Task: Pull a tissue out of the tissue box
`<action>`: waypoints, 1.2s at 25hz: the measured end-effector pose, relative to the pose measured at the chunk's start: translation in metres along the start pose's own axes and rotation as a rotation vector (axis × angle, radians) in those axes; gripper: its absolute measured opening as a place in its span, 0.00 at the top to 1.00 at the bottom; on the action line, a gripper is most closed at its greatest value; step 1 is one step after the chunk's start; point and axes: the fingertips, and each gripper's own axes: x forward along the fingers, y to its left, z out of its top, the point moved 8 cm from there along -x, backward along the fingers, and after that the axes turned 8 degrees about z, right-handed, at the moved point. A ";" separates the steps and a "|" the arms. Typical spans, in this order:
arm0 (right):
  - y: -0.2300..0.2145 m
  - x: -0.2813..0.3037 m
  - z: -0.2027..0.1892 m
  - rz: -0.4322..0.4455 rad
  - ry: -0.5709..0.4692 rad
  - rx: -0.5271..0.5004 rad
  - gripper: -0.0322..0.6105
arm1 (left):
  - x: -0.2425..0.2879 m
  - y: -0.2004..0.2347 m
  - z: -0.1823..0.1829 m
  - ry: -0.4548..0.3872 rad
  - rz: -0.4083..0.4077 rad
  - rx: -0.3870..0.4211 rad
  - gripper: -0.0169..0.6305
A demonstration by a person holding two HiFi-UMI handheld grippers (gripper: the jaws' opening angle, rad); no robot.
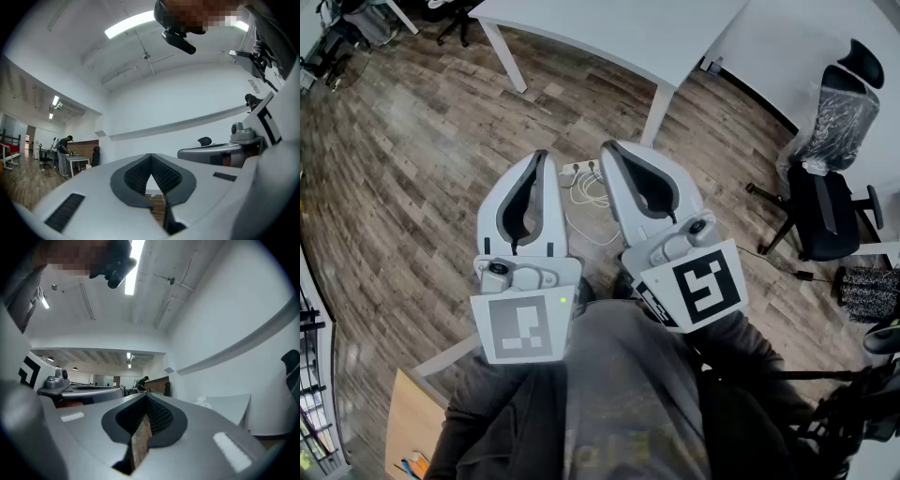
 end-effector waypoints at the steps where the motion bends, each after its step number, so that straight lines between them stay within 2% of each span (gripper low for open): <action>1: -0.003 -0.001 0.000 -0.001 0.000 0.000 0.95 | 0.001 -0.002 0.000 0.000 0.000 0.001 0.98; 5: -0.011 -0.007 0.002 0.005 -0.013 0.005 0.95 | 0.005 -0.011 0.000 0.006 0.005 0.002 0.98; 9: -0.018 -0.011 0.000 0.047 -0.004 0.022 0.95 | 0.009 -0.021 -0.003 0.016 0.017 -0.003 0.98; 14: -0.036 -0.010 -0.004 -0.010 -0.020 0.031 0.95 | 0.014 -0.020 -0.011 0.049 0.042 -0.005 0.98; 21: -0.041 0.040 -0.012 0.006 -0.009 0.024 0.95 | 0.038 0.025 -0.024 0.054 0.092 -0.021 0.98; 30: -0.058 0.168 -0.041 -0.018 0.020 0.007 0.95 | 0.131 0.121 -0.058 0.047 0.049 -0.046 0.98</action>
